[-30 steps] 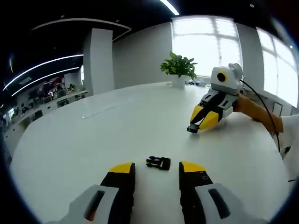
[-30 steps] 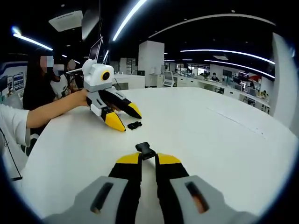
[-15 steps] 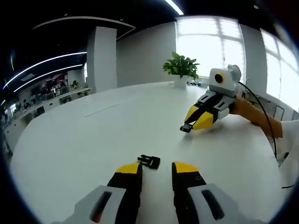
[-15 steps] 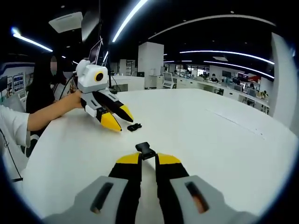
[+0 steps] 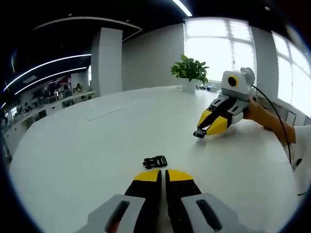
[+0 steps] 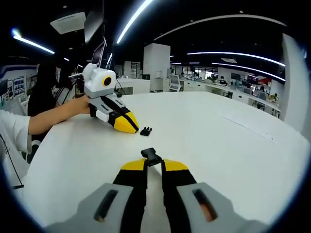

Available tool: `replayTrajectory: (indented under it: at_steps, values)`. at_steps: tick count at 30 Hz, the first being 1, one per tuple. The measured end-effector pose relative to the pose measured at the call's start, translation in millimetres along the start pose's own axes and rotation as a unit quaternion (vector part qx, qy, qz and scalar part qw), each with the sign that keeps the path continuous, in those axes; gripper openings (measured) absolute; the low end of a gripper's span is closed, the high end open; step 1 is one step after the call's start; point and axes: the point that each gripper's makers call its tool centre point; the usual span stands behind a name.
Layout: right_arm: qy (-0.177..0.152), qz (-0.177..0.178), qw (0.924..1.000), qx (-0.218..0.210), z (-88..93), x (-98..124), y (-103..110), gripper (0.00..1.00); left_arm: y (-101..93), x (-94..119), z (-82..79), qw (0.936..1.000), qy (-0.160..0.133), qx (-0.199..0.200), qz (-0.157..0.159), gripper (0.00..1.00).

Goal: Snap the two parts of the plastic buckle together until the buckle closes and remains connected.

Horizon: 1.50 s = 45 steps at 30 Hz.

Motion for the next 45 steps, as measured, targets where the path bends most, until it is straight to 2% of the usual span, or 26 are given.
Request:
replayTrajectory:
  at_steps: [6, 13, 15, 17, 20, 22, 24, 28, 39, 42, 43, 45]
  values:
    - [-0.001, 0.001, 1.0000, 0.000, -0.9, 1, 0, 0.11, -0.8, 3, -0.3, 1.0000, 0.000, 0.000, 0.001, 0.00]
    - [-0.003, 0.001, 1.0000, 0.001, -2.2, 1, 0, 0.11, -0.4, 8, -4.9, 0.9997, -0.008, -0.009, -0.022, 0.01]
    - [-0.003, 0.001, 1.0000, 0.001, -2.2, 1, 0, 0.11, 4.7, 11, -9.6, 0.9989, -0.016, -0.019, -0.039, 0.05]
    - [-0.002, 0.001, 1.0000, 0.003, -2.0, 1, 0, 0.11, 9.5, 13, -12.8, 0.9977, -0.021, -0.031, -0.056, 0.16]
    - [-0.002, 0.003, 1.0000, 0.003, -2.1, 1, -1, 0.11, 8.4, 12, -16.0, 0.9975, -0.027, -0.041, -0.051, 0.23]
    - [-0.001, 0.003, 1.0000, 0.003, -1.4, 0, -1, 0.11, 12.4, 8, -20.0, 0.9965, -0.030, -0.056, -0.055, 0.27]
    - [0.000, 0.005, 1.0000, 0.003, -0.9, 0, -2, 0.11, 19.4, 4, -19.5, 0.9967, -0.024, -0.054, -0.056, 0.30]
    - [0.001, 0.006, 1.0000, 0.003, -0.7, -1, -3, 0.11, 23.9, -1, -13.6, 0.9975, -0.012, -0.046, -0.053, 0.28]
    - [0.002, 0.005, 1.0000, 0.000, 0.2, -3, -3, 0.11, 16.5, -6, -14.9, 0.9986, -0.014, -0.044, -0.027, 0.10]
    - [0.004, 0.005, 1.0000, 0.000, 0.8, -3, -3, 0.11, 16.9, -5, -14.8, 0.9985, -0.011, -0.045, -0.029, 0.05]
    - [0.004, 0.005, 1.0000, 0.000, 1.1, -3, -2, 0.11, 16.6, -5, -14.9, 0.9985, -0.011, -0.046, -0.027, 0.00]
    - [0.004, 0.005, 1.0000, 0.000, 1.3, -3, -3, 0.11, 18.1, -3, -14.8, 0.9982, -0.008, -0.050, -0.032, 0.00]
Point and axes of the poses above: the point that each gripper's makers call its tool centre point, and the gripper's own axes: x roughly backward along the fingers, y roughly to its left, z roughly out of its underside, and after that the axes turned 10 degrees about z, right-handed
